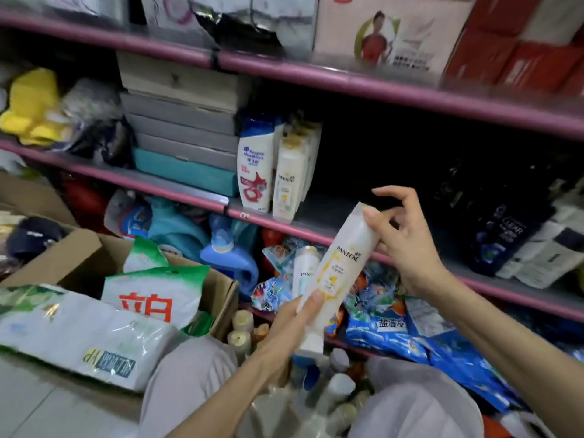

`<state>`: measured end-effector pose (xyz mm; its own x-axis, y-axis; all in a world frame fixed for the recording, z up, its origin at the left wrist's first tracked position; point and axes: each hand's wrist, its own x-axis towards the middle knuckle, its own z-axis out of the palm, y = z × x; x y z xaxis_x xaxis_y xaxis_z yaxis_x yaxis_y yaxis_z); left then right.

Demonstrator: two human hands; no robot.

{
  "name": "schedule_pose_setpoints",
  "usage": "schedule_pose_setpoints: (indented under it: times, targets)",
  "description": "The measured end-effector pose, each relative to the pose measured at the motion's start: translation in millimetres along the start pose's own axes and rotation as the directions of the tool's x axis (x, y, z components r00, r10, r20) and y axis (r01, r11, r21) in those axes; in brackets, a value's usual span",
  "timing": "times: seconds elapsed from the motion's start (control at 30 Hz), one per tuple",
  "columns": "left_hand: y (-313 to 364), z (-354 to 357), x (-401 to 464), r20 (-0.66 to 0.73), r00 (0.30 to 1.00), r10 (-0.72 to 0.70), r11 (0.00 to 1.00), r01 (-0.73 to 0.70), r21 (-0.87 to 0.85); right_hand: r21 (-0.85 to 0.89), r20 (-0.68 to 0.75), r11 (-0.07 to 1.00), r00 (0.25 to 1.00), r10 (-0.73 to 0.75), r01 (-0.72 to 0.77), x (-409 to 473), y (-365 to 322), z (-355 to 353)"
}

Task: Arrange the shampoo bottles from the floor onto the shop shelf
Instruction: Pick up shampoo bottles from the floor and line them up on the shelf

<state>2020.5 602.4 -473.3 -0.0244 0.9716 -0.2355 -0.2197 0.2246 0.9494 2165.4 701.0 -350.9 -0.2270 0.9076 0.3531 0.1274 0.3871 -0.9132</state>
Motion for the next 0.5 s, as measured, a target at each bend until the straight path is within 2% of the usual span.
schedule_pose_setpoints:
  times: [0.17, 0.33, 0.5]
  targets:
    - [21, 13, 1, 0.043, 0.995, 0.087, 0.995, -0.085, -0.041, 0.04, -0.024, 0.997, 0.997, -0.071, 0.072, 17, -21, 2]
    - [34, 21, 7, -0.064, 0.992, 0.107, 0.989, -0.113, -0.091, 0.007, 0.056, 0.998, 0.997, -0.056, 0.055, 15, -25, 7]
    - [42, 25, 5, -0.096, 0.987, 0.128, 0.985, -0.137, -0.103, 0.015, 0.01, 0.997, 0.997, -0.071, 0.071, 16, -29, 7]
